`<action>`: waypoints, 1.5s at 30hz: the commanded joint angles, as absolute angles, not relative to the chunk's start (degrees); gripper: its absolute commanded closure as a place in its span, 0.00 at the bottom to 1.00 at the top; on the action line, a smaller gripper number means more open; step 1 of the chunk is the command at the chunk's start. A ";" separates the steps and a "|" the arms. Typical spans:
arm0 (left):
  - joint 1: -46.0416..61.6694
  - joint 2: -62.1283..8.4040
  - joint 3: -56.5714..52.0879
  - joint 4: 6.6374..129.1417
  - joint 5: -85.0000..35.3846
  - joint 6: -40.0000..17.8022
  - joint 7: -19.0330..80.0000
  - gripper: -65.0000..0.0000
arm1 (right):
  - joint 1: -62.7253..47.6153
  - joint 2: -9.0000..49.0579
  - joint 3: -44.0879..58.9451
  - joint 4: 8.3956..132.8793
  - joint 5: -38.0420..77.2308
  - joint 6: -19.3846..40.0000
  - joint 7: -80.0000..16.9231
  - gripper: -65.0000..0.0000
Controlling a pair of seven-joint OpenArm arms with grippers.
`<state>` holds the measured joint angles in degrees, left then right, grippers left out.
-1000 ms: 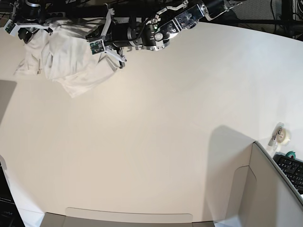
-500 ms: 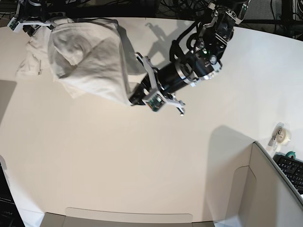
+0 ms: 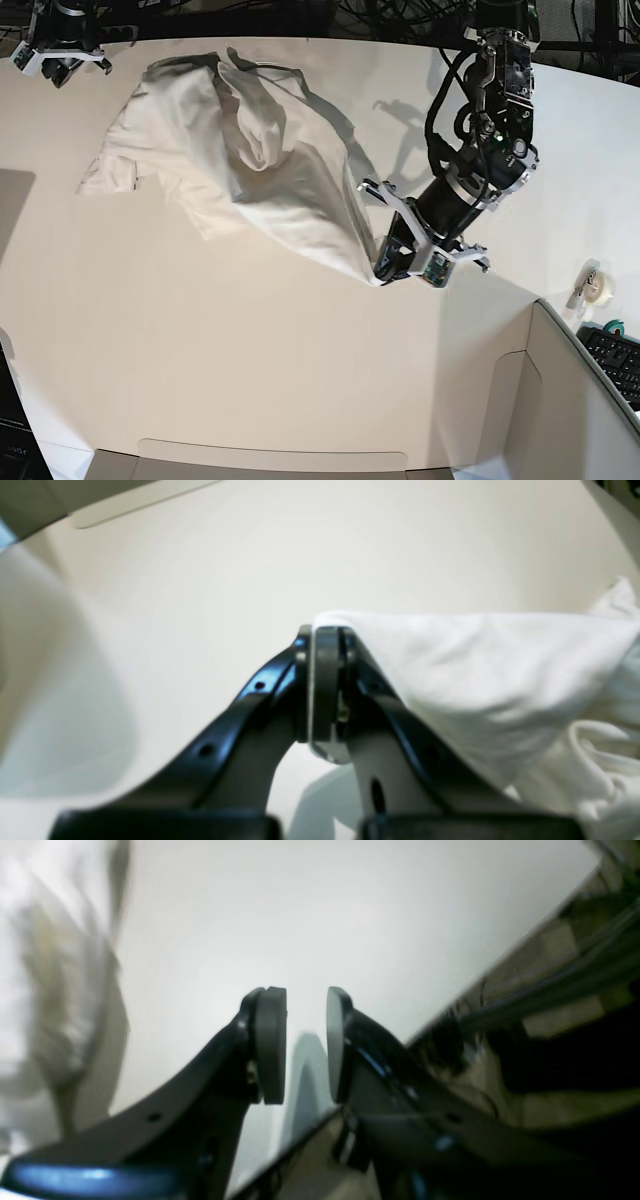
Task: Layout the t-shirt on the table in an organized manner, then fold the t-shirt properly
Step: 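Drag the t-shirt with the left gripper across the table, then release, then lower the right gripper onto the t-shirt and pinch the fabric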
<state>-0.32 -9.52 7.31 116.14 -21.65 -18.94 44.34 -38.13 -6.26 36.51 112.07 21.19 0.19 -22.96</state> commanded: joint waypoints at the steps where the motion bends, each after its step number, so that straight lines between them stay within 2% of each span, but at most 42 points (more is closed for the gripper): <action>1: -1.10 -9.80 5.76 116.97 -22.20 -18.68 42.42 1.00 | -38.81 -6.02 36.97 114.15 21.32 0.31 -21.49 0.78; 5: -1.01 -9.98 2.24 116.97 -22.20 -18.68 42.68 0.97 | -38.55 -6.02 36.97 116.62 21.32 0.31 -21.49 0.78; 10: -0.40 -13.49 0.40 115.56 -22.11 -18.68 42.68 0.68 | -38.20 -6.02 36.88 116.79 21.32 0.31 -21.49 0.78; 12: -0.22 -14.11 -1.98 113.98 -22.11 -18.68 42.68 0.62 | -38.20 -6.02 36.79 116.79 21.32 0.31 -21.49 0.78; 16: -0.48 -14.46 -5.41 110.90 -21.93 -18.68 43.38 0.63 | -37.85 -6.02 36.70 116.88 21.32 0.31 -21.49 0.78; 18: -0.66 -16.40 -6.02 110.20 -22.02 -18.68 47.16 0.63 | -37.14 -5.93 36.62 116.97 21.49 0.31 -21.41 0.78; 23: -0.13 -16.84 -5.85 112.57 -22.29 -18.68 50.51 0.63 | -34.59 -5.76 36.44 117.32 21.49 0.31 -21.76 0.77; 27: 3.47 -16.75 -5.76 117.14 -22.37 -18.68 50.51 0.63 | -31.25 -5.49 35.91 117.32 21.49 0.31 -22.02 0.71; 33: 4.88 -15.52 -3.30 118.64 -22.37 -18.77 50.51 0.63 | -24.40 1.63 29.14 117.05 21.58 0.31 -30.64 0.66; 37: 6.90 -15.52 -1.89 118.81 -22.37 -18.77 50.15 0.63 | -20.09 2.68 26.07 116.79 21.41 0.31 -32.48 0.66; 45: 7.16 -15.52 -1.63 118.81 -22.46 -18.77 50.15 0.63 | -14.64 2.77 25.54 104.22 21.32 0.31 -32.57 0.66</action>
<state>7.62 -15.07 -1.48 117.78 -22.09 -18.90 51.22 -15.20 2.48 25.54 102.98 21.23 0.10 -33.91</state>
